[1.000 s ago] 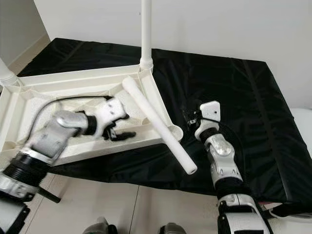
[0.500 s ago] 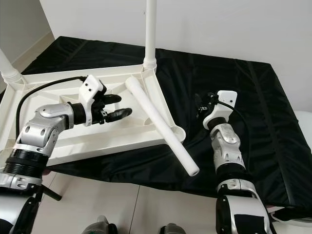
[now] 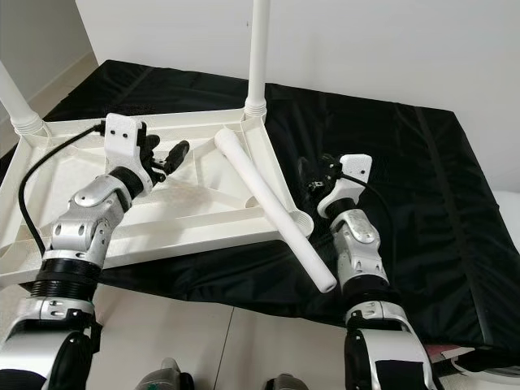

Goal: Building children table

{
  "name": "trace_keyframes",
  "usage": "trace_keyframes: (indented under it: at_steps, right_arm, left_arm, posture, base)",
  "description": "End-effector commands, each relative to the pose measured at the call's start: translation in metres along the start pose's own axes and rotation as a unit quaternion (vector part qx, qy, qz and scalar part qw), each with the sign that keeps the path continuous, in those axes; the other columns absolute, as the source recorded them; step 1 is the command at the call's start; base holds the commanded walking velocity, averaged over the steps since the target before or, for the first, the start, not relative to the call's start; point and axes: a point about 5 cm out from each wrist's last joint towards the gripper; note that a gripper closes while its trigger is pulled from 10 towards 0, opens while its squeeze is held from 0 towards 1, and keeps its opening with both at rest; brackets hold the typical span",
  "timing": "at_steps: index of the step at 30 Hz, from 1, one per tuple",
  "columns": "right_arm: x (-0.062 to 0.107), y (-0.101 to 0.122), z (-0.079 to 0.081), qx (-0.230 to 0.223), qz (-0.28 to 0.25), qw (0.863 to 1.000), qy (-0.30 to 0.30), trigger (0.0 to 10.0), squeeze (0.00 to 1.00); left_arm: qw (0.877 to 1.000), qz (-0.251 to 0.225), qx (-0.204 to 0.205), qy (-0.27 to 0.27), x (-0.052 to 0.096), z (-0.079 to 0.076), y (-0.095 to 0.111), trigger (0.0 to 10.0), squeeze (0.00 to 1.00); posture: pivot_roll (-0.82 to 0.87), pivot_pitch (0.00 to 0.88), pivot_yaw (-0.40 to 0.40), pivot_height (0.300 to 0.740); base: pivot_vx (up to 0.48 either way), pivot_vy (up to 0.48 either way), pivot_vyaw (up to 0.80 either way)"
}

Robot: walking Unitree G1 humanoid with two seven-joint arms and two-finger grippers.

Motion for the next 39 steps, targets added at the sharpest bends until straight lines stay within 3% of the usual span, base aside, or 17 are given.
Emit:
trace_keyframes:
  at_steps: [1,10,15,18,19,20,21,24,27,32,34,35,39]
  right_arm:
    - [-0.005,0.008,-0.001,0.002,-0.016,1.000,0.001,10.0,0.00]
    - [-0.014,0.012,0.005,0.009,-0.021,1.000,0.004,10.0,0.00]
    - [-0.016,0.012,0.009,0.009,-0.023,1.000,-0.003,10.0,0.00]
    - [-0.011,0.013,0.015,0.037,-0.040,0.999,0.000,10.0,0.00]
    - [-0.008,0.014,0.019,0.038,-0.055,0.998,0.001,10.0,0.20]
    - [-0.006,0.016,0.022,0.037,-0.065,0.997,0.001,10.0,0.20]
    - [-0.002,0.017,0.025,0.035,-0.076,0.996,-0.005,10.0,1.00]
    - [0.001,0.018,0.027,0.034,-0.086,0.996,-0.014,10.0,1.00]
    - [0.014,0.017,0.027,0.047,-0.099,0.993,-0.042,10.0,1.00]
    - [0.029,0.014,0.027,0.062,-0.104,0.991,-0.053,10.0,1.00]
    - [0.034,0.012,0.026,0.064,-0.103,0.991,-0.060,10.0,1.00]
    - [0.047,0.012,0.025,0.085,-0.105,0.988,-0.071,10.0,1.00]
    - [0.058,0.010,0.024,0.098,-0.104,0.987,-0.076,10.0,1.00]
  left_arm:
    - [0.999,0.011,-0.008,0.032,0.003,0.007,-0.007,10.0,0.00]
    - [0.996,-0.013,-0.002,0.084,0.006,0.024,-0.006,10.0,0.00]
    - [0.991,-0.021,0.021,0.132,0.010,0.032,-0.004,10.0,0.00]
    - [0.988,-0.031,0.029,0.151,0.019,0.031,-0.006,10.0,0.00]
    - [0.986,-0.038,0.027,0.158,0.024,0.030,-0.007,10.0,0.00]
    - [0.985,-0.044,0.026,0.163,0.027,0.030,-0.007,10.0,0.00]
    - [0.983,-0.051,0.001,0.176,0.033,0.028,-0.008,10.0,0.00]
    - [0.980,-0.059,-0.028,0.190,0.040,0.027,-0.008,10.0,0.00]
    - [0.977,-0.078,0.008,0.200,0.053,0.021,-0.015,10.0,0.00]
    - [0.974,-0.069,-0.010,0.217,0.066,0.016,-0.025,10.0,0.00]
    - [0.975,-0.064,0.009,0.213,0.070,0.014,-0.031,10.0,0.00]
    - [0.976,-0.065,0.034,0.204,0.081,0.007,-0.039,10.0,0.00]
    - [0.976,-0.064,0.031,0.205,0.090,0.004,-0.043,10.0,0.00]
  posture:
    - [0.04,0.000,-0.063,0.740]
    - [0.05,0.000,-0.061,0.740]
    - [0.04,0.000,-0.061,0.740]
    - [0.04,0.000,-0.059,0.740]
    - [0.03,0.000,-0.057,0.740]
    - [0.03,0.000,-0.056,0.740]
    - [0.03,0.000,-0.051,0.740]
    - [0.03,0.000,-0.051,0.740]
    - [0.00,0.000,-0.037,0.740]
    - [-0.01,0.000,-0.030,0.740]
    - [-0.02,0.000,-0.022,0.740]
    - [-0.04,0.000,-0.011,0.740]
    - [-0.04,0.000,-0.006,0.740]
  base:
    - [0.000,0.000,0.00]
    - [0.000,0.000,0.00]
    - [0.000,0.000,0.00]
    - [0.000,0.000,0.00]
    - [0.000,0.000,0.00]
    - [0.000,0.000,0.00]
    - [0.000,0.000,0.00]
    - [0.000,0.000,0.00]
    - [0.000,0.000,0.00]
    - [0.000,0.000,0.00]
    - [0.000,0.000,0.00]
    - [0.000,0.000,0.00]
    - [0.000,0.000,0.00]
Point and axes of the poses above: a point about 5 cm out from each wrist's last joint towards the gripper, its own x axis pointing back from the gripper into the wrist, its own y axis along the axis of the wrist's last joint, z = x × y, and after that the axes turned 1 degree about x, right-handed
